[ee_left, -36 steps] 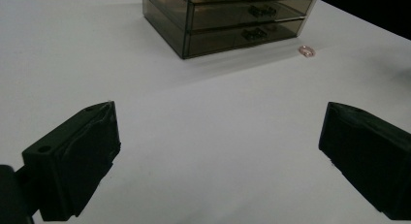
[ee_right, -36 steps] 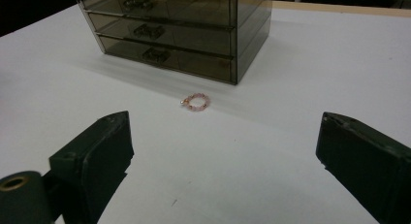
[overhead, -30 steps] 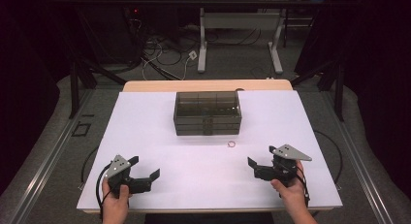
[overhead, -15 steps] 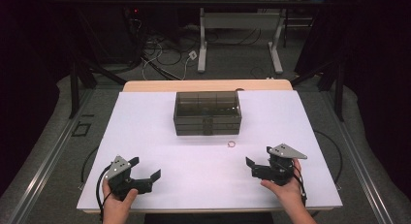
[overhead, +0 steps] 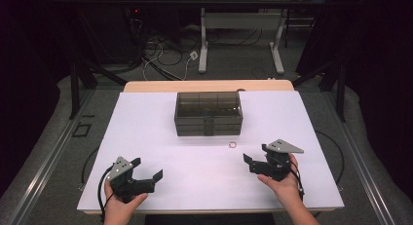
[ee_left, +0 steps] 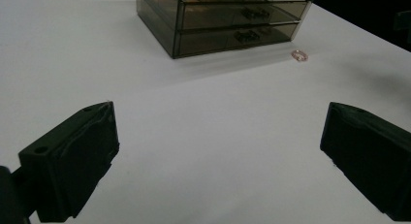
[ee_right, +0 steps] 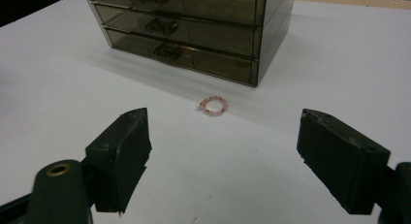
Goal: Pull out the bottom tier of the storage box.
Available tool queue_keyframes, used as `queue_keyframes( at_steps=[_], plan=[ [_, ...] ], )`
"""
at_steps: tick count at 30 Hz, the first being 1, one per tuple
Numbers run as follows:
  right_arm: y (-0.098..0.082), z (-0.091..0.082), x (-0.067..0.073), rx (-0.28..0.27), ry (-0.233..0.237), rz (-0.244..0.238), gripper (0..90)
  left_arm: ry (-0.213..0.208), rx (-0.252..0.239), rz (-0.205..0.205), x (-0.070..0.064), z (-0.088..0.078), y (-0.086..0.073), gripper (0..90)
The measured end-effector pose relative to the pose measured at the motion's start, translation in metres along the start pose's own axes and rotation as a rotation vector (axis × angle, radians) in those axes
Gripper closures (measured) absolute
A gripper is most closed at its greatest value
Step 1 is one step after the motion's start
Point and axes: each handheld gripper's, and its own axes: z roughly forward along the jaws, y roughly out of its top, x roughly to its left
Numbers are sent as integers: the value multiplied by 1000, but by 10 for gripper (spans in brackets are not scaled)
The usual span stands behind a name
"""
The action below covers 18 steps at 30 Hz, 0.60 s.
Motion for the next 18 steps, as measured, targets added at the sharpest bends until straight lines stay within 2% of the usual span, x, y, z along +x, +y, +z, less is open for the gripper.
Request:
queue_keyframes(
  at_steps=[7,14,18],
  plan=[
    [11,3,4,4,-1,-27,234,0,-1,0,-1,-1,0,3],
    [29,6,7,7,-5,-45,279,6,4,-5,-1,0,-1,3],
    [36,10,8,27,-4,-50,286,8,6,-9,-1,0,-1,4]
  ],
)
